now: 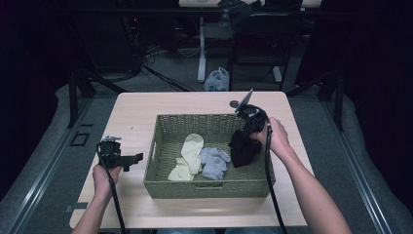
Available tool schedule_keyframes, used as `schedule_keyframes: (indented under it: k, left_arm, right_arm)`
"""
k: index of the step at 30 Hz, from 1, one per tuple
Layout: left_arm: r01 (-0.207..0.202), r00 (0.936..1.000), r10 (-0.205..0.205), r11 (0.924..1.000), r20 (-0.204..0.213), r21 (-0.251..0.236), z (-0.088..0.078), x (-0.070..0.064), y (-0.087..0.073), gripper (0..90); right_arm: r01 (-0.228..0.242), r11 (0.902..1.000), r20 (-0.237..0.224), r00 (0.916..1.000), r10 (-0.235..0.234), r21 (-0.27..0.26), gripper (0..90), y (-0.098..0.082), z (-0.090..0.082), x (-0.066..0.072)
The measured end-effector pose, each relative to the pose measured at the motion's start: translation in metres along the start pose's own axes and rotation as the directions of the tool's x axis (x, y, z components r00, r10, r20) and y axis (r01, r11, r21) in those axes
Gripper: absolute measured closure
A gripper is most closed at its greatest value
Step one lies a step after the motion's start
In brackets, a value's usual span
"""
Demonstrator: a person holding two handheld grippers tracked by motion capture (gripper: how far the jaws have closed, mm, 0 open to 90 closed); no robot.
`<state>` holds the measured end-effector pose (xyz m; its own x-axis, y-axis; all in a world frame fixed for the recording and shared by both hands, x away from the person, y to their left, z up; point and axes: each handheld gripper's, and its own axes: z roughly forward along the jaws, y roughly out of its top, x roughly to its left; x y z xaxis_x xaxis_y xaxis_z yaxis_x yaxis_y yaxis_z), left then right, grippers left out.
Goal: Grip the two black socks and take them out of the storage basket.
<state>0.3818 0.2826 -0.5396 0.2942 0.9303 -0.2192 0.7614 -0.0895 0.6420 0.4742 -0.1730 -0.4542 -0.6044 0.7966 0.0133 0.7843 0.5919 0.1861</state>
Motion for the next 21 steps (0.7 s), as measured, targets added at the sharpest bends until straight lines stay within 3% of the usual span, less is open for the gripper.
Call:
schedule_keyframes:
  k: [3, 5, 10, 21]
  left_arm:
    - [-0.001, 1.0, 0.001, 1.0, 0.0, 0.0, 0.0, 0.0, 0.0, 0.3]
    - [-0.004, 1.0, 0.004, 1.0, 0.0, -0.001, 0.0, -0.001, 0.001, 0.3]
    - [-0.001, 1.0, 0.001, 1.0, 0.001, 0.001, 0.0, -0.001, 0.001, 0.3]
    - [0.001, 1.0, -0.001, 1.0, 0.003, 0.002, 0.0, -0.001, 0.0, 0.3]
  right_arm:
    - [0.019, 0.9997, 0.003, 0.9998, -0.019, 0.015, 87.0, 0.001, -0.008, 0.001]
    - [0.004, 0.9999, -0.002, 1.0, -0.004, -0.014, 87.1, 0.0, -0.014, 0.003]
    - [0.027, 0.9996, -0.009, 0.9996, -0.027, -0.012, 87.1, 0.0, -0.028, 0.004]
    - [0.03, 0.9985, -0.019, 0.9994, -0.031, -0.045, 87.1, 0.002, -0.06, 0.008]
